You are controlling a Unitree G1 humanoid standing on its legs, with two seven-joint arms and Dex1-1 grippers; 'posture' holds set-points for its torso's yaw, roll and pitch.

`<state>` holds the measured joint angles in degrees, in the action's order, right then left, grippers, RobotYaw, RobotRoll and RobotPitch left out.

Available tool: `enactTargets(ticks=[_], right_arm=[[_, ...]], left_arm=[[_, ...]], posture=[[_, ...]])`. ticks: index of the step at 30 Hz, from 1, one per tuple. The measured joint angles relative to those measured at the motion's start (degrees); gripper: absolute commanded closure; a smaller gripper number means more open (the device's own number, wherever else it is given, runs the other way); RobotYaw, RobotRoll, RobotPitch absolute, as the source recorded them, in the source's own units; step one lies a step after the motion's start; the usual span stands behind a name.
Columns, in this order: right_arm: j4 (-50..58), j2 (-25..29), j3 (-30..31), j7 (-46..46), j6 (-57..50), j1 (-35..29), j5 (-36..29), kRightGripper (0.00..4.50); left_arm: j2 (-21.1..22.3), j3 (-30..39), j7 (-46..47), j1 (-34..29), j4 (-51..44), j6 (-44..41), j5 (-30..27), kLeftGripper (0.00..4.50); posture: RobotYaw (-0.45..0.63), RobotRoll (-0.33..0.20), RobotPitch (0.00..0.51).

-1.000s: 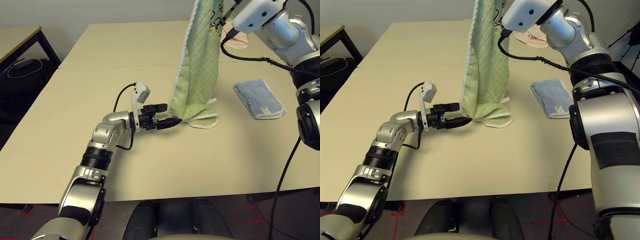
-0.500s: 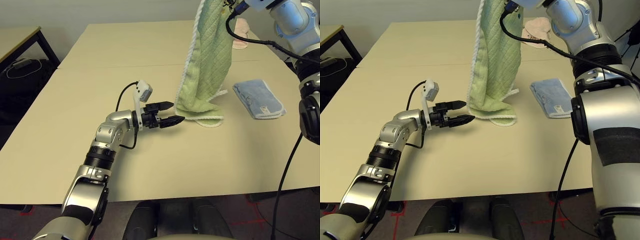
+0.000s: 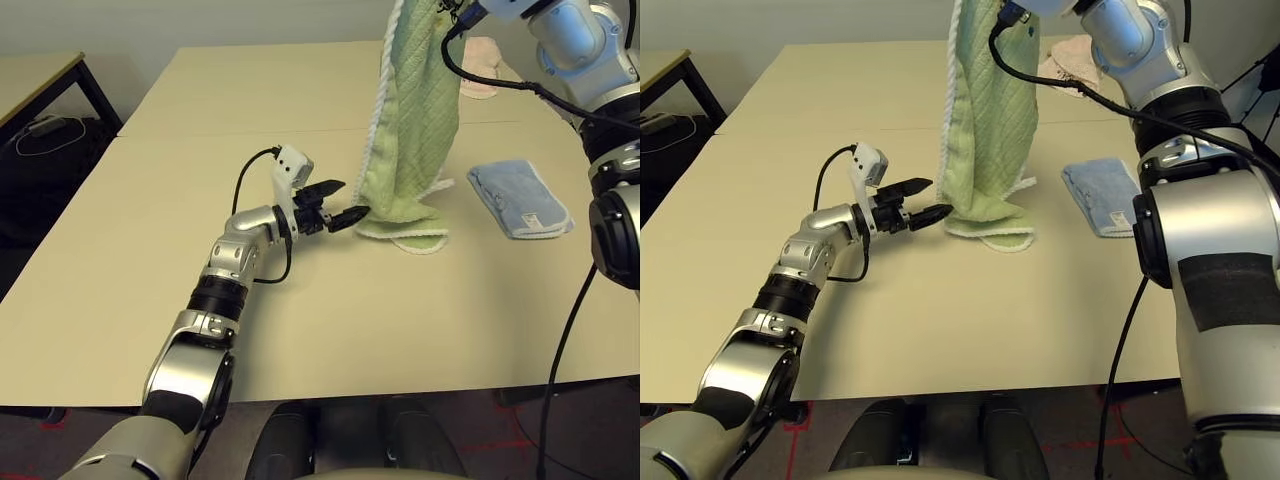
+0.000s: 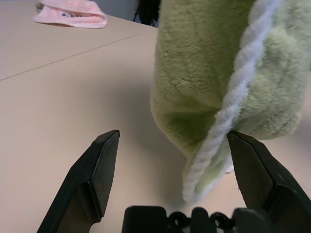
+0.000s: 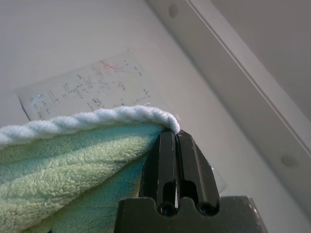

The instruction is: Fold the towel and set it aside.

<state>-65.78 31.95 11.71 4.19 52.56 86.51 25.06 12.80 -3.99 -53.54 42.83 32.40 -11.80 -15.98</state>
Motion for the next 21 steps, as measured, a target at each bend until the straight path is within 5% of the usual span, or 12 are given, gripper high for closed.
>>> enactTargets(ticks=[7, 21], right_arm=[[-0.1, -0.2, 0.0, -1.0, -0.8, -0.8, -0.8, 4.48], [-0.1, -1.2, -0.8, -1.8, -3.1, -1.0, -2.2, 4.48]], left_arm=[[1.2, -2.4, -8.6, -4.7, -10.1, -13.2, -4.7, 0.0], [-2.8, -2.0, -2.8, -2.9, -6.8, -10.6, -3.4, 0.0]], posture=[[0.12, 0.0, 0.075], [0.11, 0.0, 0.074]])
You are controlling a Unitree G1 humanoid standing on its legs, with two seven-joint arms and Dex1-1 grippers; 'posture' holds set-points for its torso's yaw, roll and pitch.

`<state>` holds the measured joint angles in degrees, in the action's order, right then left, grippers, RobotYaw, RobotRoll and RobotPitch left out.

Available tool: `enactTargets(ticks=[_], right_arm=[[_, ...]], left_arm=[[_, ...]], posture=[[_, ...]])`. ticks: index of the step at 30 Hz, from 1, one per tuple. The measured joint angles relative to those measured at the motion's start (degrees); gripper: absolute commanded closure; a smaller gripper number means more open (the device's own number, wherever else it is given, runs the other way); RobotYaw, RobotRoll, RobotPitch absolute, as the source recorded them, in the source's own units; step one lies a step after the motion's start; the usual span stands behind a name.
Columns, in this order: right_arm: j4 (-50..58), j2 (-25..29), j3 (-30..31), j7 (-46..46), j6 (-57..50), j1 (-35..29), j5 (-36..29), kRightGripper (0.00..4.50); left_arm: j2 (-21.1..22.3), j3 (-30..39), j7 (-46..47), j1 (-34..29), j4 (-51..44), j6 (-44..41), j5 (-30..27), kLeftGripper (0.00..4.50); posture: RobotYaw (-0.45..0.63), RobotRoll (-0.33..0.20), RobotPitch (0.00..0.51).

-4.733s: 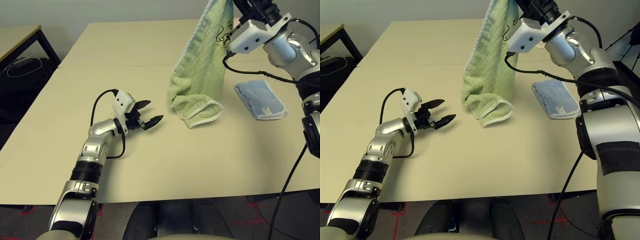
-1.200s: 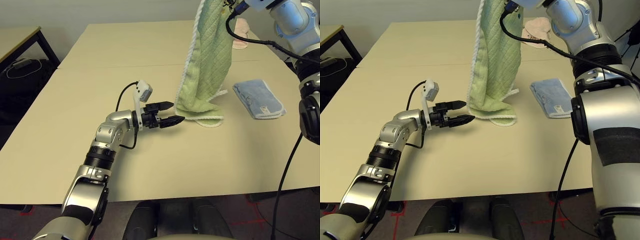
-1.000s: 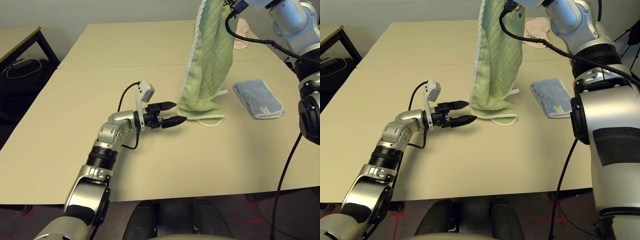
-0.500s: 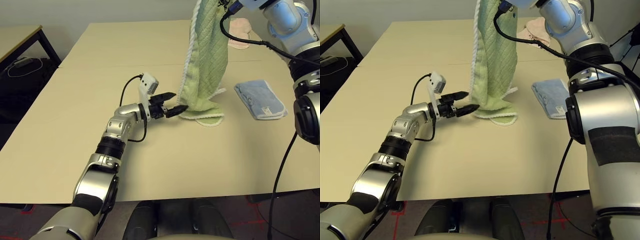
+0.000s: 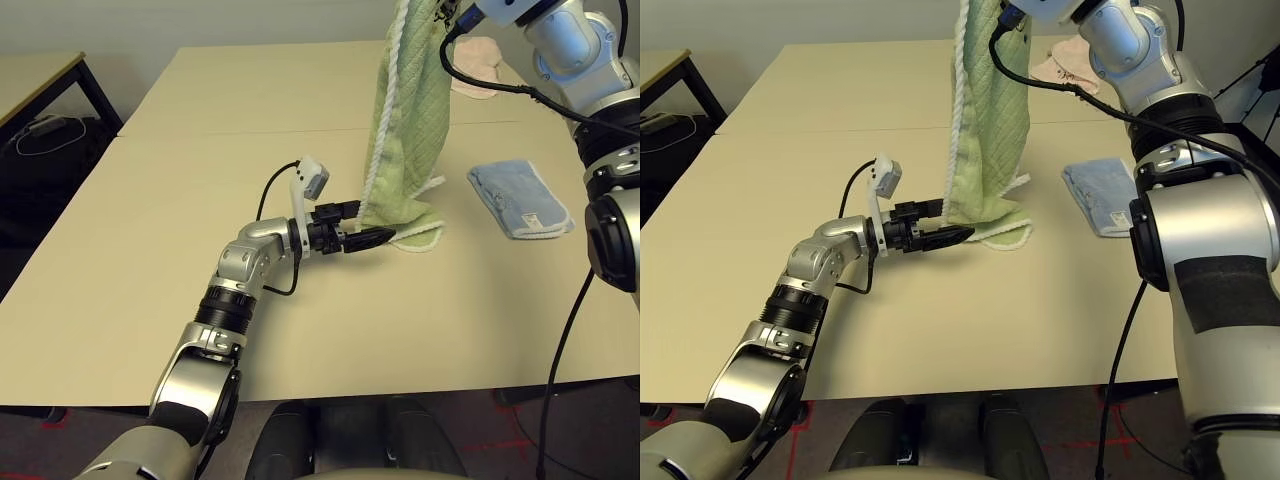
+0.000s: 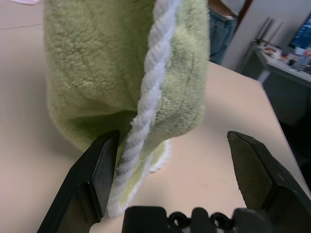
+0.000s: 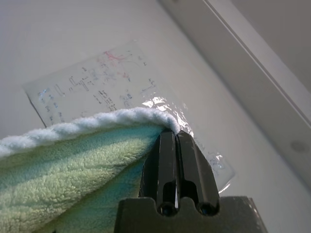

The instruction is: Fold the towel and set it aside.

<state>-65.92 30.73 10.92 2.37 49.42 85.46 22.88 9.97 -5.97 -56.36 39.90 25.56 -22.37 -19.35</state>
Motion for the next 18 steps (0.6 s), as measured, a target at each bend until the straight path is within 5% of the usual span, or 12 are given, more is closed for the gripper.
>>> enactTargets(ticks=[5, 18], right_arm=[[-0.2, -0.1, -0.4, -0.1, -0.9, 0.1, -0.4, 4.48], [0.1, -1.1, -0.4, -1.2, -0.9, 0.1, -0.6, 4.48]], left_arm=[[-0.1, 0.4, 1.6, 0.0, 2.7, 1.8, 1.0, 0.0], [2.5, 0.1, -0.6, 1.0, 2.1, -1.9, 1.4, 0.0]], posture=[[0.09, 0.0, 0.047], [0.06, 0.0, 0.079]])
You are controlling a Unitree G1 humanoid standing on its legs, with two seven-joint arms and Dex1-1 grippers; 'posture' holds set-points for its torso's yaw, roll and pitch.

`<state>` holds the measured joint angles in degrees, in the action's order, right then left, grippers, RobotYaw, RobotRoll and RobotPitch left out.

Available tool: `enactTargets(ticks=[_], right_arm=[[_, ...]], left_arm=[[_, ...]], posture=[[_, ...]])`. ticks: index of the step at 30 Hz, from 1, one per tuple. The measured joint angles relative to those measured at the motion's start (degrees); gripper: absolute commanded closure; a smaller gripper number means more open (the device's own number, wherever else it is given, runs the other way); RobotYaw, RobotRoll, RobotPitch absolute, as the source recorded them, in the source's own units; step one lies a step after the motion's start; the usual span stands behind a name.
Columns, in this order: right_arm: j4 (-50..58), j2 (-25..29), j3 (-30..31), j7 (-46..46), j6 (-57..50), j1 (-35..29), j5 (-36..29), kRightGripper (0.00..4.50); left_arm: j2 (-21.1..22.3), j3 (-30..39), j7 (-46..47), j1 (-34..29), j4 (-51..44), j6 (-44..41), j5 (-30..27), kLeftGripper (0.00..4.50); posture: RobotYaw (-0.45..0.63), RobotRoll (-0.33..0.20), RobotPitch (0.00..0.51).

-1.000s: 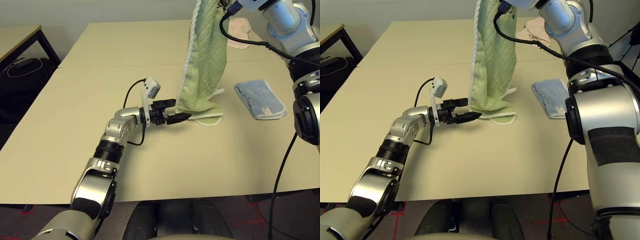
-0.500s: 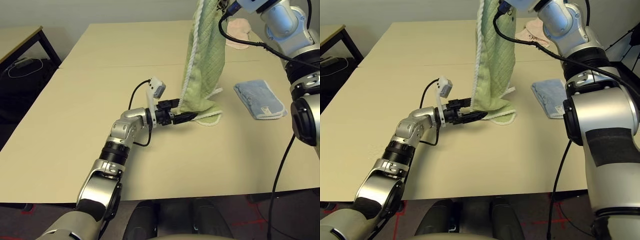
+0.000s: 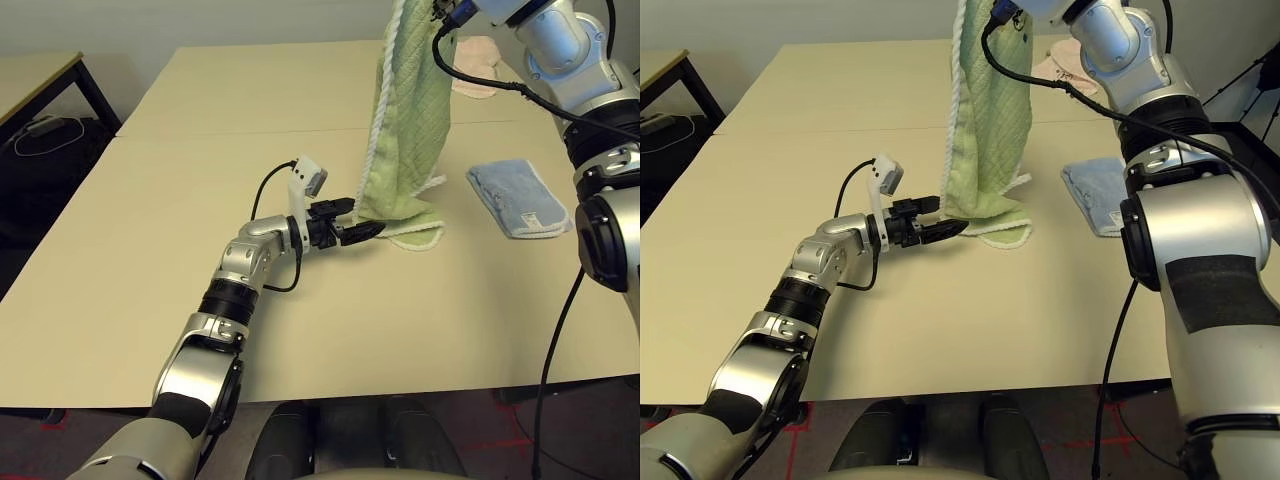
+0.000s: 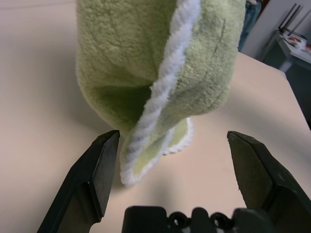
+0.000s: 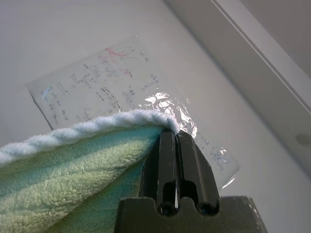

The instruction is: Fold the towel and set it aside.

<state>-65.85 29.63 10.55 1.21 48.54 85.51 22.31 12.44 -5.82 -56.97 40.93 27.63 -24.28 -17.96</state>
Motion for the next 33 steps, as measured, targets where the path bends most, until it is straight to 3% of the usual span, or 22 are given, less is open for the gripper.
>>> enactTargets(ticks=[20, 33], right_arm=[[0.0, -0.4, -0.2, 0.2, -0.2, 2.4, -0.1, 4.48], [0.0, -0.4, -0.2, 0.5, -0.2, 2.9, -0.1, 4.48]], left_arm=[[-4.7, -1.3, 2.3, -0.6, 2.7, -1.0, 0.6, 0.0], [-2.8, 0.2, 5.6, -1.2, 2.1, 0.5, 2.0, 0.0]], posture=[[0.04, 0.0, 0.076], [0.05, 0.0, 0.088]])
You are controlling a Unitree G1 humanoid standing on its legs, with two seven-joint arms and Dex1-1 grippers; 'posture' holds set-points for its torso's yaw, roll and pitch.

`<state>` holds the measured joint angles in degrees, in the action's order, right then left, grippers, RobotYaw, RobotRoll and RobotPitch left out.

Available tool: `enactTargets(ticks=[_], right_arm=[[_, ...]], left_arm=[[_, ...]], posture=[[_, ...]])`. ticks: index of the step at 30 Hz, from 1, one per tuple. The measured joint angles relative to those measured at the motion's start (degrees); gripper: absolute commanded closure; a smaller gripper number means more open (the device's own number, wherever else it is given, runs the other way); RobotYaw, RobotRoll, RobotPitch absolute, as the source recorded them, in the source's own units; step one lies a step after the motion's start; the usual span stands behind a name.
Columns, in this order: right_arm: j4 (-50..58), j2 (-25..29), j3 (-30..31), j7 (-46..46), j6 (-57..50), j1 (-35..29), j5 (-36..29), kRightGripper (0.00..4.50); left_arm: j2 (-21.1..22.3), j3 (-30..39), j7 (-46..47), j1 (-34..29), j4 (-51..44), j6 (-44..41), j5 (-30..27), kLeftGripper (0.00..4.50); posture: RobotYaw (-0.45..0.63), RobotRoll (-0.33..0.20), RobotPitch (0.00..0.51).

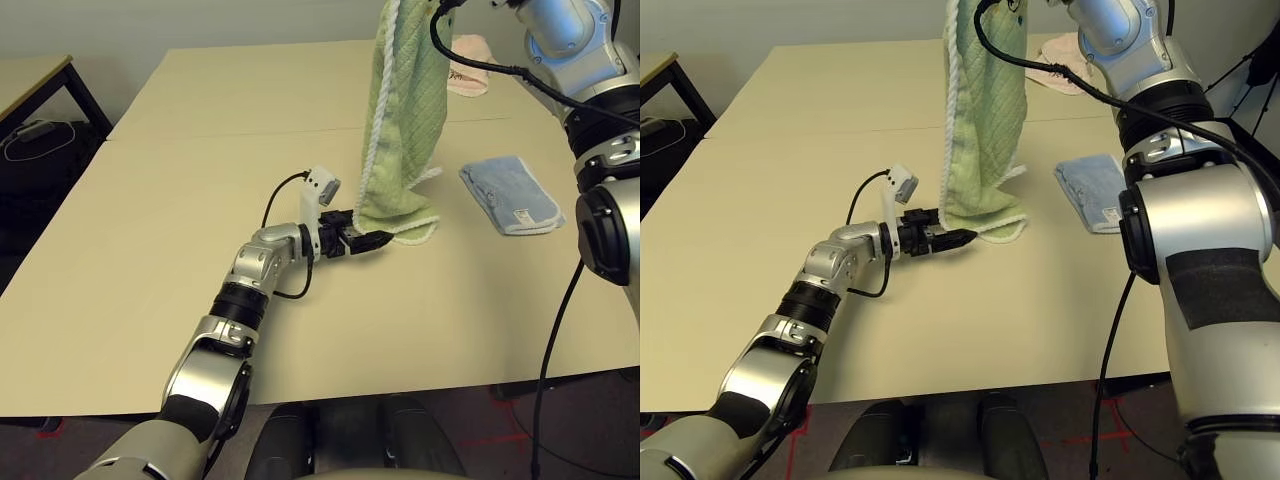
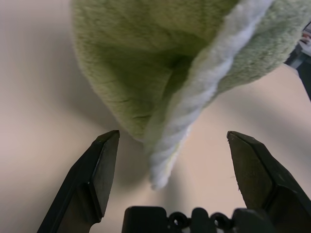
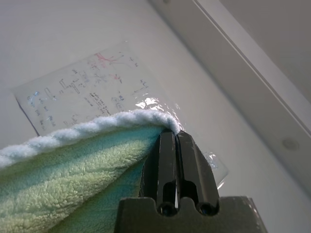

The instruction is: Fold the towel and set it aside.

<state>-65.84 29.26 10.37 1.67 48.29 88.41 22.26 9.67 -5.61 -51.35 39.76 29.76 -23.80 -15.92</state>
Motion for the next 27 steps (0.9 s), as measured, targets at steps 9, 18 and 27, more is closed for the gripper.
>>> enactTargets(ticks=[9, 18, 27], right_arm=[[0.0, -0.3, 0.0, 0.2, 0.0, 0.0, 0.0, 4.48], [0.0, -0.4, 0.0, 0.2, 0.0, 0.0, 0.0, 4.48], [0.0, -0.4, 0.0, 0.2, 0.0, 0.0, 0.0, 4.5]], left_arm=[[0.6, 1.9, -0.2, -2.6, -5.9, -13.2, -4.8, 0.0], [-0.6, 2.9, 1.3, -2.6, -6.6, -15.1, -6.5, 0.0], [-1.3, 3.2, 3.3, -2.6, -6.3, -15.0, -6.5, 1.33]], posture=[[0.05, 0.0, 0.091], [0.05, 0.0, 0.085], [0.04, 0.0, 0.08]])
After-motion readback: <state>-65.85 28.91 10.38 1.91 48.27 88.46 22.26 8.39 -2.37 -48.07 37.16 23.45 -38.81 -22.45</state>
